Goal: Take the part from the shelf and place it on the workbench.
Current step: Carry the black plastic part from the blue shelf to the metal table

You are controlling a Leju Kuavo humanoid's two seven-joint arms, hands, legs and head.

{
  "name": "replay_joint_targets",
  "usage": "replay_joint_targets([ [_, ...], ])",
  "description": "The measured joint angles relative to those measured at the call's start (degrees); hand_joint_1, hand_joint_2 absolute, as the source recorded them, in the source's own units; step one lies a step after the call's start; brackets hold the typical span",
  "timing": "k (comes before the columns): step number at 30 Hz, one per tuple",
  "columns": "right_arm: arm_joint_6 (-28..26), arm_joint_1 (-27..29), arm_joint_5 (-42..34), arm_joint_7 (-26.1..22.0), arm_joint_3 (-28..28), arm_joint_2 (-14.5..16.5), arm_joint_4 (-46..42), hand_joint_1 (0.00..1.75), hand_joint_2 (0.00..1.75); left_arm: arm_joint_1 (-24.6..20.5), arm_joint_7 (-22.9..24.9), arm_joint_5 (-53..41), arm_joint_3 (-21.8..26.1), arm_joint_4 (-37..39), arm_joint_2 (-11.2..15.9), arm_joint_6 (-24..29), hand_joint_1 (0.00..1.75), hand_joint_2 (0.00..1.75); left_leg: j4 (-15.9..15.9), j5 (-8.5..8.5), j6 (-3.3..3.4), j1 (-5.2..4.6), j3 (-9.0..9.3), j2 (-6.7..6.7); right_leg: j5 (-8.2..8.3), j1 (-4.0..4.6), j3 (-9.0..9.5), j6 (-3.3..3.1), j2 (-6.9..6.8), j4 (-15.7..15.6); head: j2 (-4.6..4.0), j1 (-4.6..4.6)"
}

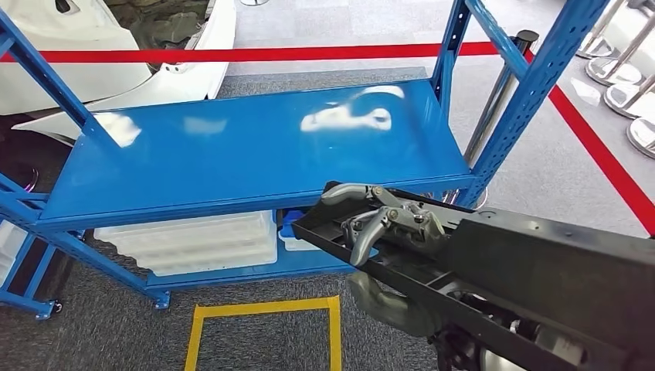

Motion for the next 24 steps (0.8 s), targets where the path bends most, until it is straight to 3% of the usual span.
replay_joint_targets([
  [1,0.05,0.00,-0.04,-0.01,0.00,0.01,0.01,1.75,1.75,-0.01,0.00,0.05,-0.01,0.00,0.00,0.00,0.00,1.75,2.78,-0.95,-0.07,0.05,-0.22,0.00,0.61,0.05,-0.84,0.03,-0.02,0.08,0.00,-0.24],
  [2,0.08,0.00,-0.07,-0.01,0.00,0.00,0.01,1.75,1.75,-0.01,0.00,0.09,-0.01,0.00,0.00,0.00,0.00,1.75,4.00,-0.55,-0.02,0.06,0.38,0.00,1.21,0.09,-1.67,0.10,-0.05,0.16,0.00,-0.44],
  [3,0.08,0.00,-0.10,-0.01,0.00,-0.01,0.01,1.75,1.75,-0.01,0.00,0.10,-0.01,0.00,0.00,0.00,0.00,1.75,3.30,0.80,0.15,0.04,1.90,-0.01,1.77,0.13,-2.45,0.19,-0.06,0.24,0.00,-0.63],
  [5,0.09,0.00,-0.14,-0.02,0.00,-0.01,0.01,1.75,1.75,-0.08,0.00,0.13,-0.01,0.00,0.00,0.00,0.00,1.75,-3.54,3.24,0.81,-0.10,7.55,-0.07,2.80,0.21,-3.64,0.45,-0.04,0.32,0.00,-1.05],
  [7,0.08,-0.04,-0.15,-0.04,0.00,-0.01,0.01,1.75,1.75,-0.20,0.00,0.15,-0.01,0.00,0.00,0.01,0.00,1.75,-11.79,3.04,1.46,-0.43,12.83,-0.14,3.77,0.28,-4.19,0.97,-0.07,0.29,0.00,-1.22],
  [9,0.10,-0.11,-0.18,-0.07,0.00,-0.01,0.02,1.75,1.75,-0.26,0.00,0.16,-0.01,0.00,0.00,0.02,0.00,1.75,-15.06,2.70,1.95,-0.83,14.26,-0.15,4.83,0.17,-4.30,1.85,-0.15,-0.02,0.00,-1.24],
  [11,0.16,-0.16,-0.27,-0.09,0.00,-0.01,0.08,1.75,1.75,-0.20,0.00,0.21,-0.01,0.00,-0.10,0.03,0.00,1.75,-15.45,3.90,2.70,-0.70,13.32,0.07,4.69,0.09,-4.65,2.61,-0.11,0.09,0.00,-1.18],
  [12,0.21,-0.17,-0.33,-0.09,0.00,-0.01,0.11,1.75,1.75,-0.21,-0.01,0.24,0.00,0.00,-0.15,0.04,0.00,1.75,-15.68,4.63,3.17,-0.56,12.63,0.22,3.16,0.10,-5.15,2.81,-0.05,1.12,0.00,-1.02],
  [15,0.25,-0.19,-0.58,-0.06,0.00,-0.01,0.20,1.75,1.75,-0.26,-0.05,0.33,0.01,0.00,-0.25,0.05,0.00,1.75,-15.62,6.64,3.99,-0.55,9.95,0.50,-5.22,0.08,-7.34,3.12,0.06,10.04,-0.01,0.02],
  [16,0.20,-0.19,-0.65,-0.01,0.00,-0.02,0.23,1.75,1.75,-0.24,-0.08,0.34,0.01,0.00,-0.27,0.02,0.00,1.75,-15.40,7.25,4.00,-0.62,8.95,0.52,-6.61,0.09,-7.63,3.24,0.06,13.31,-0.01,0.37],
  [17,0.09,-0.18,-0.67,0.06,0.00,-0.02,0.27,1.75,1.75,-0.24,-0.11,0.31,0.01,0.00,-0.30,-0.02,0.00,1.75,-15.10,7.83,3.98,-0.67,7.91,0.52,-6.45,0.10,-7.28,3.28,0.06,15.27,-0.01,0.65],
  [18,-0.07,-0.17,-0.67,0.14,0.00,-0.03,0.30,1.75,1.75,-0.24,-0.13,0.27,0.00,0.00,-0.32,-0.08,0.00,1.75,-14.69,8.38,3.91,-0.69,6.91,0.53,-5.09,0.11,-6.11,3.27,0.06,15.51,-0.01,0.94],
  [20,-0.49,-0.15,-0.68,0.28,0.00,-0.03,0.32,1.75,1.75,-0.24,-0.14,0.21,0.01,-0.01,-0.33,-0.22,0.00,1.75,-13.65,9.27,3.65,-0.69,5.01,0.55,-2.19,0.12,-1.10,3.01,0.03,10.45,0.00,1.57],
  [22,-0.92,-0.10,-0.75,0.38,-0.01,-0.03,0.31,1.75,1.75,-0.23,-0.21,0.16,0.00,-0.02,-0.37,-0.46,0.00,1.75,-12.57,10.03,3.20,-0.83,3.68,0.54,-2.73,0.35,4.50,2.62,0.03,2.34,0.00,2.20],
  [24,-1.27,0.10,-0.82,0.43,-0.04,-0.06,0.31,1.75,1.75,-0.18,-0.27,0.12,-0.01,-0.02,-0.39,-0.63,0.00,1.75,-12.25,11.01,2.64,-0.85,3.12,0.52,-3.97,0.70,6.52,2.04,0.07,-1.58,0.00,2.47],
])
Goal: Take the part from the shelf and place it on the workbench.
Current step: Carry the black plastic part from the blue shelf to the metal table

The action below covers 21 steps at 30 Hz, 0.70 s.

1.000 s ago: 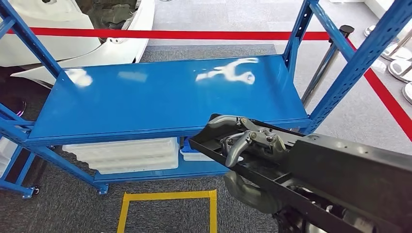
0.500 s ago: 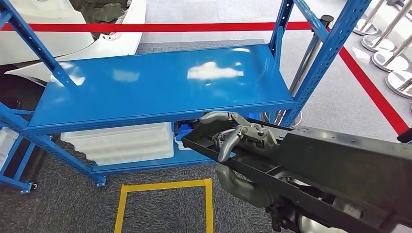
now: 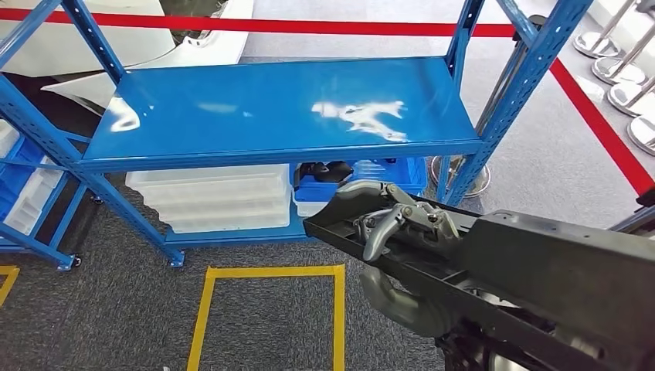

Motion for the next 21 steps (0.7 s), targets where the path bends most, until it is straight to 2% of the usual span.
replay_joint_targets([
  [1,-0.12,0.14,0.00,0.01,-0.02,-0.02,0.01,1.75,1.75,0.05,-0.01,-0.01,0.00,0.01,0.00,-0.02,0.00,1.75,-0.10,0.48,-0.33,-0.01,-0.16,-0.03,0.24,-0.10,-0.21,-0.44,-0.01,-0.29,-0.01,-0.02],
  [2,-0.17,0.25,0.00,0.01,-0.02,-0.05,0.01,1.75,1.75,0.09,-0.01,-0.02,0.00,0.02,0.00,-0.02,0.00,1.75,0.06,0.27,-0.71,0.03,-0.40,-0.16,0.85,-0.23,-0.64,-0.89,-0.10,-0.40,-0.01,0.02],
  [3,-0.20,0.32,0.00,0.03,-0.02,-0.06,0.02,1.75,1.75,0.12,-0.01,-0.02,0.00,0.03,0.00,-0.02,0.00,1.75,0.89,-0.97,-1.09,0.05,-0.86,-0.29,1.53,-0.42,-1.21,-1.39,-0.19,-0.52,-0.01,-0.07],
  [4,-0.21,0.37,0.00,0.05,-0.02,-0.08,0.02,1.75,1.75,0.15,-0.01,-0.01,-0.01,0.04,0.00,-0.02,0.00,1.75,2.73,-3.29,-1.47,0.14,-1.55,-0.42,2.29,-0.64,-1.95,-1.79,-0.29,-0.64,-0.01,-0.39],
  [6,-0.25,0.49,0.00,0.11,-0.02,-0.08,0.02,1.75,1.75,0.14,-0.01,0.00,-0.02,0.04,0.00,-0.02,0.00,1.75,9.05,-9.13,-2.10,0.59,-3.06,-0.51,3.71,-0.69,-3.77,-2.20,-0.35,-0.54,0.00,-1.20],
  [7,-0.27,0.59,0.00,0.13,-0.02,-0.09,0.02,1.75,1.75,0.13,-0.01,0.00,-0.03,0.04,0.00,-0.02,0.00,1.75,12.46,-10.81,-2.35,0.83,-3.49,-0.51,4.43,-0.70,-4.79,-2.15,-0.35,-0.41,0.00,-1.55],
  [8,-0.29,0.72,-0.01,0.15,-0.02,-0.09,0.02,1.75,1.75,0.12,-0.01,0.01,-0.04,0.04,0.00,-0.02,0.00,1.75,14.88,-11.03,-2.55,1.04,-3.36,-0.50,5.11,-0.75,-5.84,-2.03,-0.35,-0.23,0.00,-1.74],
  [9,-0.30,0.85,-0.01,0.16,-0.02,-0.09,0.02,1.75,1.75,0.12,-0.01,0.02,-0.04,0.04,0.00,-0.01,0.00,1.75,15.79,-10.01,-2.71,1.23,-2.51,-0.50,5.74,-0.83,-6.92,-1.84,-0.36,0.02,0.00,-1.87],
  [10,-0.30,0.93,-0.02,0.16,-0.02,-0.09,0.02,1.75,1.75,0.11,-0.02,0.04,-0.04,0.04,0.00,-0.01,0.00,1.75,14.68,-8.31,-2.81,1.41,-0.70,-0.51,6.30,-0.94,-7.94,-1.61,-0.36,0.32,0.00,-2.01],
  [11,-0.27,0.98,-0.02,0.16,-0.02,-0.09,0.02,1.75,1.75,0.08,-0.04,0.05,-0.04,0.04,0.00,0.00,0.00,1.75,11.72,-6.98,-2.89,1.58,2.09,-0.53,6.80,-1.06,-8.83,-1.33,-0.36,0.64,-0.01,-2.14],
  [12,-0.25,1.00,-0.03,0.16,-0.03,-0.09,0.02,1.75,1.75,0.01,-0.10,0.05,-0.04,0.03,0.00,-0.01,0.00,1.75,7.38,-6.64,-2.91,1.65,5.49,-0.60,7.22,-1.09,-9.57,-1.03,-0.35,1.01,-0.01,-2.36],
  [13,-0.22,1.00,-0.02,0.16,-0.04,-0.09,0.02,1.75,1.75,-0.07,-0.18,0.03,-0.05,0.02,0.00,-0.01,0.00,1.75,2.99,-7.17,-2.75,1.63,8.54,-0.71,7.65,-1.09,-10.11,-0.65,-0.36,1.31,-0.02,-2.54],
  [14,-0.19,0.99,-0.03,0.15,-0.05,-0.08,0.02,1.75,1.75,-0.15,-0.27,0.01,-0.05,0.01,0.00,-0.02,0.00,1.75,-0.32,-8.02,-2.55,1.55,10.62,-0.81,8.13,-1.09,-10.45,-0.19,-0.37,1.47,-0.02,-2.66],
  [15,-0.18,0.99,-0.08,0.16,-0.07,-0.08,0.02,1.75,1.75,-0.19,-0.36,0.00,-0.07,0.00,0.00,-0.02,0.00,1.75,-2.22,-8.66,-2.23,1.37,11.57,-0.89,8.66,-1.08,-10.65,0.30,-0.39,1.48,-0.02,-2.71],
  [17,-0.25,1.06,-0.49,0.25,-0.08,-0.07,0.03,1.75,1.75,-0.06,-0.45,0.02,-0.10,0.01,-0.02,-0.02,0.00,1.75,-2.84,-8.14,-1.36,1.25,10.87,-0.71,9.33,-1.25,-10.98,1.26,-0.33,1.40,-0.02,-2.51],
  [18,-0.34,1.14,-0.87,0.29,-0.10,-0.07,0.05,1.75,1.75,0.00,-0.47,0.04,-0.11,0.01,-0.03,-0.02,0.00,1.75,-2.95,-7.53,-0.81,1.25,10.23,-0.54,8.40,-1.29,-11.34,1.53,-0.26,2.01,-0.01,-2.33],
  [19,-0.44,1.24,-1.32,0.31,-0.13,-0.05,0.07,1.75,1.75,0.04,-0.49,0.08,-0.12,0.02,-0.04,-0.02,0.00,1.75,-3.07,-6.82,-0.24,1.27,9.43,-0.34,6.30,-1.36,-11.94,1.66,-0.19,3.65,-0.01,-2.07],
  [21,-0.62,1.49,-2.28,0.13,-0.27,-0.02,0.14,1.75,1.75,0.01,-0.51,0.12,-0.14,0.02,-0.07,-0.01,0.00,1.75,-2.96,-5.46,0.56,1.04,7.62,-0.16,0.17,-1.32,-13.45,1.65,-0.12,9.81,0.00,-1.39],
])
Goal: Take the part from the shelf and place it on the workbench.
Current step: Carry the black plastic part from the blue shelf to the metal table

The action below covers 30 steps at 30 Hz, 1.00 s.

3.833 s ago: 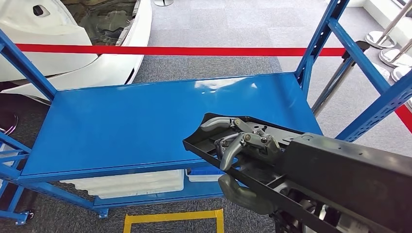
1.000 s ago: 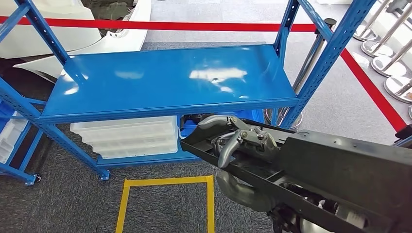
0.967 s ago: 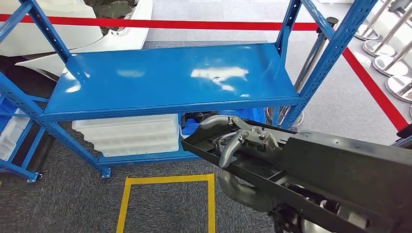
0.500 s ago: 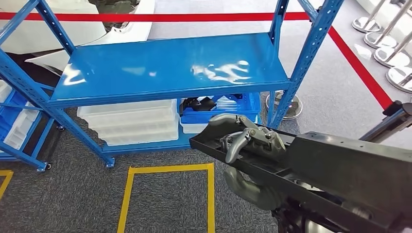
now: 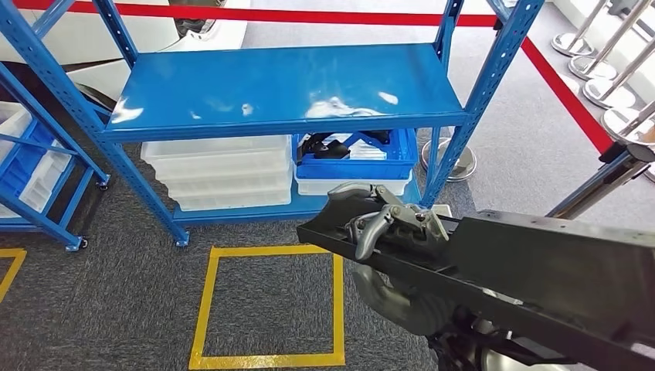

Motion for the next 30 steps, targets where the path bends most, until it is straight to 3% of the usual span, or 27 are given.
replay_joint_targets([
  [1,-0.04,0.13,-0.40,-0.17,-0.08,0.02,0.07,1.75,1.75,0.00,-0.01,0.01,-0.02,0.00,-0.02,0.01,0.00,1.75,0.20,0.68,0.20,-0.19,-1.04,0.04,-2.19,0.05,-0.52,0.00,0.01,3.65,0.00,0.29],
  [2,-0.08,0.24,-0.73,-0.35,-0.15,0.03,0.17,1.75,1.75,0.01,-0.01,0.01,-0.05,0.00,-0.03,0.01,0.00,1.75,0.45,1.32,0.26,-0.37,-2.12,0.05,-2.86,0.16,-0.55,-0.04,0.02,6.46,0.00,0.53],
  [4,-0.09,0.36,-1.11,-0.59,-0.23,0.07,0.41,1.75,1.75,0.00,0.00,0.02,-0.10,0.00,-0.04,0.02,0.00,1.75,1.11,2.52,0.24,-0.65,-4.17,0.10,-0.47,0.35,1.64,-0.33,0.03,7.28,0.00,0.90],
  [6,-0.08,0.37,-1.34,-0.69,-0.29,0.16,0.57,1.75,1.75,-0.02,0.02,0.04,-0.14,-0.01,-0.05,0.02,0.00,1.75,1.91,3.53,0.03,-0.82,-5.91,0.11,1.81,0.63,7.03,-0.96,0.03,1.12,0.00,1.23],
  [8,-0.08,0.36,-1.58,-0.81,-0.44,0.34,0.64,1.75,1.75,-0.01,0.03,0.05,-0.19,-0.02,-0.08,0.08,0.00,1.75,2.52,4.61,-0.39,-0.94,-7.19,0.08,0.88,1.03,12.05,-1.53,0.05,-6.65,0.00,1.61],
  [10,-0.08,0.41,-1.74,-0.94,-0.59,0.49,0.71,1.75,1.75,0.03,0.04,0.05,-0.21,-0.02,-0.09,0.19,0.00,1.75,2.53,5.91,-0.96,-0.92,-7.85,0.07,0.10,1.36,13.33,-2.03,0.09,-10.03,0.00,1.80],
  [12,-0.09,0.51,-1.81,-0.98,-0.66,0.57,0.81,1.75,1.75,0.08,0.05,0.05,-0.21,-0.01,-0.09,0.31,0.00,1.75,2.94,5.61,-1.64,-0.88,-8.43,-0.12,1.08,1.12,12.52,-2.95,-0.15,-10.41,0.00,1.70],
  [14,-0.09,0.57,-1.84,-0.99,-0.69,0.70,0.90,1.75,1.75,0.12,0.06,0.05,-0.22,0.00,-0.09,0.40,0.00,1.75,6.64,1.14,-2.35,-0.72,-9.78,-0.34,2.48,0.76,11.18,-3.95,-0.43,-10.61,0.00,1.11],
  [16,-0.16,0.63,-1.84,-1.00,-0.71,0.88,0.97,1.75,1.75,0.11,0.06,0.03,-0.23,0.00,-0.09,0.42,0.00,1.75,13.62,-4.33,-2.96,-0.35,-11.34,-0.38,3.87,0.76,9.31,-4.29,-0.48,-10.43,0.00,0.26],
  [17,-0.22,0.73,-1.83,-1.00,-0.72,0.96,1.01,1.75,1.75,0.10,0.07,0.01,-0.24,0.00,-0.09,0.42,0.00,1.75,16.75,-5.38,-3.19,-0.17,-11.61,-0.38,4.56,0.75,8.31,-4.21,-0.49,-10.27,0.00,-0.06],
  [18,-0.32,0.89,-1.83,-1.00,-0.73,1.01,1.05,1.75,1.75,0.10,0.07,0.00,-0.24,0.00,-0.09,0.42,0.00,1.75,18.62,-4.95,-3.36,0.00,-11.19,-0.38,5.21,0.71,7.25,-4.07,-0.50,-10.04,0.00,-0.34],
  [19,-0.44,1.09,-1.83,-0.99,-0.76,1.06,1.08,1.75,1.75,0.10,0.08,-0.01,-0.24,0.00,-0.09,0.42,0.00,1.75,18.60,-3.43,-3.47,0.17,-9.87,-0.38,5.83,0.65,6.16,-3.88,-0.51,-9.74,0.00,-0.57],
  [21,-0.69,1.43,-1.79,-0.98,-0.97,1.12,1.09,1.75,1.75,0.05,0.08,-0.03,-0.24,0.00,-0.09,0.42,0.00,1.75,12.95,-0.87,-3.54,0.46,-4.32,-0.43,6.88,0.50,4.19,-3.34,-0.51,-9.03,0.00,-0.99],
  [23,-0.90,1.57,-1.73,-0.97,-1.33,1.19,1.09,1.75,1.75,-0.08,0.09,-0.05,-0.26,-0.01,-0.09,0.40,0.00,1.75,4.35,-1.83,-3.20,0.41,1.67,-0.57,7.72,0.52,3.00,-2.63,-0.51,-8.34,0.00,-1.30],
  [24,-0.94,1.59,-1.70,-0.97,-1.47,1.22,1.09,1.75,1.75,-0.14,0.09,-0.07,-0.28,-0.02,-0.09,0.39,0.00,1.75,1.66,-2.74,-2.89,0.26,3.23,-0.64,8.12,0.57,2.73,-2.21,-0.52,-8.25,0.00,-1.32],
  [27,-1.05,1.83,-1.62,-0.96,-1.70,1.27,1.10,1.75,1.75,-0.03,0.16,-0.10,-0.44,-0.01,-0.08,0.39,0.00,1.75,-0.04,-2.53,-1.43,0.09,3.00,-0.51,8.61,0.42,2.29,-0.94,-0.47,-8.25,0.00,-0.99],
  [28,-1.10,1.97,-1.58,-0.96,-1.80,1.28,1.10,1.75,1.75,0.02,0.22,-0.12,-0.53,0.00,-0.08,0.39,0.00,1.75,-0.16,-2.02,-0.85,0.15,2.56,-0.38,7.43,0.33,1.86,-0.68,-0.41,-7.28,0.00,-0.79],
  [30,-1.15,2.25,-1.36,-0.96,-2.01,1.30,1.11,1.75,1.75,0.02,0.43,-0.15,-0.73,0.00,-0.07,0.36,0.00,1.75,-0.24,-1.04,-0.03,0.07,1.44,-0.16,2.55,0.26,0.01,-0.41,-0.27,-1.86,0.00,-0.17],
])
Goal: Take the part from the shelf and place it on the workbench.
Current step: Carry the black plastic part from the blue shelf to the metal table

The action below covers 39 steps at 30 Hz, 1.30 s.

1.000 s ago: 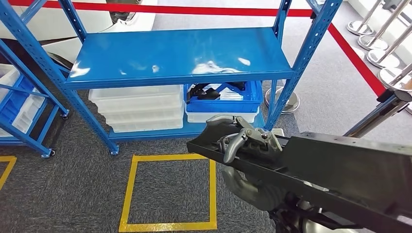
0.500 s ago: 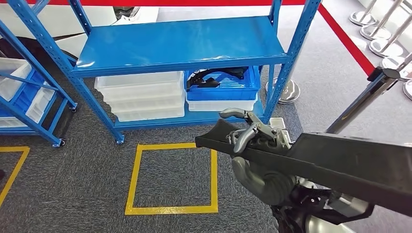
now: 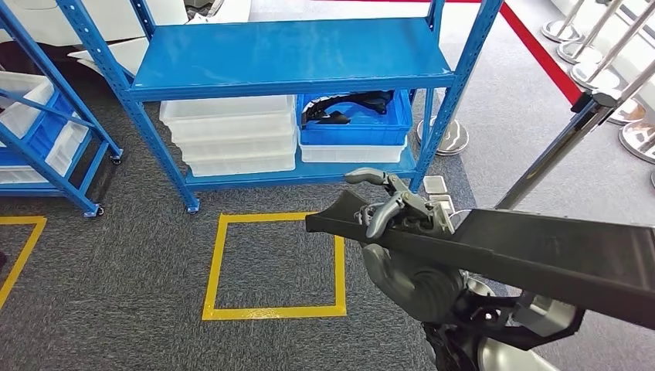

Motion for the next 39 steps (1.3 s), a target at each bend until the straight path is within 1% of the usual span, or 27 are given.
replay_joint_targets([
  [2,0.09,0.31,0.62,0.01,-0.08,0.02,0.00,1.75,1.75,0.05,0.20,-0.01,-0.16,0.00,-0.01,-0.13,0.00,1.75,0.23,0.82,0.30,-0.31,-1.31,-0.11,-3.83,0.04,-1.99,0.13,0.11,7.25,0.00,0.60],
  [3,0.23,0.49,1.11,0.05,-0.08,0.02,0.00,1.75,1.75,0.07,0.26,0.00,-0.24,0.00,-0.02,-0.19,0.00,1.75,0.42,1.15,0.32,-0.45,-1.94,-0.26,-4.06,0.09,-2.05,0.08,0.17,9.10,0.00,0.78],
  [4,0.41,0.63,1.62,0.13,-0.08,0.03,0.00,1.75,1.75,0.09,0.31,0.02,-0.29,0.00,-0.02,-0.21,0.00,1.75,0.65,1.40,0.29,-0.57,-2.51,-0.51,-3.26,0.13,-1.07,-0.10,0.25,8.86,0.00,0.90],
  [6,0.83,0.75,2.53,0.36,-0.08,0.06,0.00,1.75,1.75,0.06,0.29,0.07,-0.37,-0.01,-0.05,-0.30,0.00,1.75,1.15,1.70,0.15,-0.67,-3.19,-1.12,-0.67,0.36,3.78,-0.89,1.38,2.25,0.00,1.10],
  [8,1.59,0.90,2.88,0.44,-0.09,0.16,0.01,1.75,1.75,-0.18,-0.77,0.19,-0.44,-0.27,-0.21,-0.71,0.00,1.75,1.60,2.03,-0.22,-0.71,-3.73,-1.84,0.32,0.55,8.35,-1.66,3.24,-5.07,0.00,1.12],
  [9,2.14,0.97,2.87,0.36,-0.10,0.25,0.05,1.75,1.75,-0.37,-1.31,0.26,-0.52,-0.94,-0.30,-0.17,0.00,1.75,1.68,2.30,-0.52,-0.62,-4.03,-2.29,0.23,0.63,9.34,-1.89,3.75,-6.92,0.00,1.10],
  [11,3.26,1.08,2.83,0.02,-0.14,0.48,0.25,1.75,1.75,-0.48,-0.49,0.43,-1.08,-4.88,-0.21,5.27,0.00,1.75,1.61,2.92,-1.27,-0.55,-4.37,-3.41,0.39,0.65,9.61,-2.09,2.96,-7.87,0.00,1.12],
  [13,3.83,1.22,3.05,-0.27,-0.26,0.82,0.47,1.75,1.75,-0.08,2.25,0.75,-2.08,-11.00,0.38,13.09,0.00,1.75,2.73,2.05,-1.96,-0.68,-4.97,-3.39,0.83,0.32,9.90,-2.71,1.62,-8.62,0.00,0.96],
  [14,3.92,1.38,3.28,-0.33,-0.42,1.01,0.53,1.75,1.75,0.15,3.05,1.16,-2.64,-13.93,0.81,15.70,0.00,1.75,4.75,0.73,-2.31,-0.72,-5.87,-2.93,1.03,0.12,10.03,-3.10,0.94,-8.99,0.00,0.58],
  [16,4.00,1.93,3.76,-0.25,-0.77,1.27,0.61,1.75,1.75,0.51,2.90,2.59,-3.71,-18.74,1.60,17.21,0.00,1.75,11.60,-2.74,-3.00,-0.37,-8.95,-1.78,1.14,0.07,10.04,-3.49,-0.27,-9.07,-0.01,-0.30],
  [17,4.06,2.21,3.97,-0.13,-0.90,1.35,0.66,1.75,1.75,0.70,2.46,3.45,-4.25,-20.67,1.98,17.21,0.00,1.75,15.09,-3.92,-3.27,-0.13,-10.52,-1.53,1.12,0.07,9.97,-3.52,-0.87,-9.00,-0.01,-0.53],
  [18,4.11,2.45,4.11,0.01,-0.96,1.42,0.72,1.75,1.75,0.92,1.98,4.26,-4.74,-22.36,2.33,17.11,0.00,1.75,17.07,-4.06,-3.49,0.11,-11.37,-1.34,1.08,0.02,9.91,-3.49,-1.44,-8.90,-0.01,-0.70],
  [19,4.15,2.60,4.21,0.09,-1.00,1.50,0.77,1.75,1.75,1.12,1.57,4.84,-5.18,-23.69,2.65,16.99,0.00,1.75,17.07,-3.20,-3.70,0.31,-11.29,-1.14,1.01,-0.05,9.88,-3.41,-1.96,-8.78,-0.01,-0.85],
  [20,4.18,2.67,4.29,0.14,-1.02,1.60,0.80,1.75,1.75,1.28,1.29,5.27,-5.60,-24.90,2.96,16.85,0.00,1.75,14.91,-1.45,-3.86,0.50,-10.20,-0.81,0.88,-0.16,9.87,-3.26,-2.44,-8.61,0.00,-1.05],
  [21,4.19,2.70,4.35,0.17,-1.06,1.68,0.81,1.75,1.75,1.39,1.09,5.55,-5.95,-26.01,3.23,16.75,0.00,1.75,11.11,0.64,-3.99,0.65,-8.34,-0.06,0.67,-0.25,9.87,-3.00,-2.89,-8.37,0.00,-1.31],
  [23,4.21,2.73,4.45,0.20,-1.14,1.79,0.81,1.75,1.75,1.46,0.91,5.88,-6.61,-28.02,3.68,16.63,0.00,1.75,4.74,2.92,-3.75,0.28,-5.30,1.92,0.23,-0.15,9.77,-2.32,-3.74,-7.86,-0.01,-1.99],
  [25,4.13,2.78,4.64,0.32,-1.24,1.85,0.81,1.75,1.75,1.58,0.73,6.19,-7.28,-29.68,4.03,16.61,0.00,1.75,2.78,2.89,-2.87,-0.21,-4.82,2.61,0.06,0.17,9.68,-1.67,-4.63,-7.62,-0.01,-2.21],
  [27,3.87,2.80,4.94,0.53,-1.41,1.93,0.81,1.75,1.75,1.83,0.45,6.52,-7.92,-30.99,4.35,16.61,0.00,1.75,2.38,2.97,-1.95,-0.06,-5.24,1.59,-0.22,0.13,9.73,-1.06,-5.17,-7.51,0.00,-1.82],
  [29,3.52,2.87,5.34,0.78,-1.70,2.01,0.82,1.75,1.75,1.90,0.24,7.07,-8.66,-32.40,4.75,16.64,0.00,1.75,2.04,3.33,-1.14,0.14,-5.44,0.54,-2.20,-0.10,8.83,-0.68,-3.45,-5.25,-0.01,-1.30],
  [31,3.14,3.15,5.77,1.04,-2.01,2.04,0.83,1.75,1.75,1.76,0.18,7.67,-9.37,-33.69,5.08,16.89,0.00,1.75,1.92,3.65,-0.53,0.04,-5.69,-0.48,-5.90,-0.08,5.74,-0.73,-0.85,1.46,-0.01,-0.46],
  [32,2.96,3.39,5.94,1.19,-2.13,2.06,0.83,1.75,1.75,1.72,0.20,7.90,-9.63,-34.17,5.17,17.08,0.00,1.75,1.96,3.74,-0.34,-0.09,-5.86,-1.05,-7.38,-0.02,3.85,-0.83,-0.21,5.30,-0.01,-0.06],
  [33,2.82,3.66,6.07,1.31,-2.23,2.07,0.83,1.75,1.75,1.72,0.22,8.12,-9.90,-34.57,5.25,17.31,0.00,1.75,2.03,3.82,-0.24,-0.24,-6.00,-1.70,-7.92,0.04,2.51,-0.95,0.09,7.96,0.00,0.26],
  [34,2.72,3.88,6.19,1.43,-2.30,2.07,0.83,1.75,1.75,1.75,0.25,8.26,-10.16,-34.94,5.34,17.47,0.00,1.75,2.14,3.86,-0.17,-0.38,-6.10,-2.38,-7.27,0.07,2.14,-1.12,0.25,8.48,0.00,0.49],
  [35,2.64,4.02,6.31,1.51,-2.37,2.07,0.83,1.75,1.75,1.76,0.27,8.38,-10.38,-35.30,5.45,17.60,0.00,1.75,2.29,3.89,-0.15,-0.48,-6.17,-3.09,-5.61,0.10,2.84,-1.38,0.46,6.78,0.00,0.64],
  [36,2.59,4.07,6.44,1.56,-2.43,2.07,0.83,1.75,1.75,1.76,0.28,8.46,-10.56,-35.65,5.55,17.70,0.00,1.75,2.46,3.90,-0.15,-0.55,-6.21,-3.81,-3.33,0.13,4.44,-1.70,1.10,3.22,0.00,0.79],
  [38,2.52,4.16,6.65,1.59,-2.49,2.07,0.81,1.75,1.75,1.63,0.33,8.56,-10.90,-36.28,5.67,17.77,0.00,1.75,2.82,4.02,-0.36,-0.57,-6.54,-5.06,-0.53,0.08,7.46,-2.17,3.98,-3.68,0.00,0.95],
  [39,2.50,4.26,6.71,1.62,-2.52,2.08,0.80,1.75,1.75,1.52,0.36,8.65,-11.18,-36.58,5.73,17.80,0.00,1.75,2.92,4.20,-0.64,-0.47,-6.84,-5.64,-0.06,0.11,8.16,-2.27,5.12,-5.57,0.00,0.98],
])
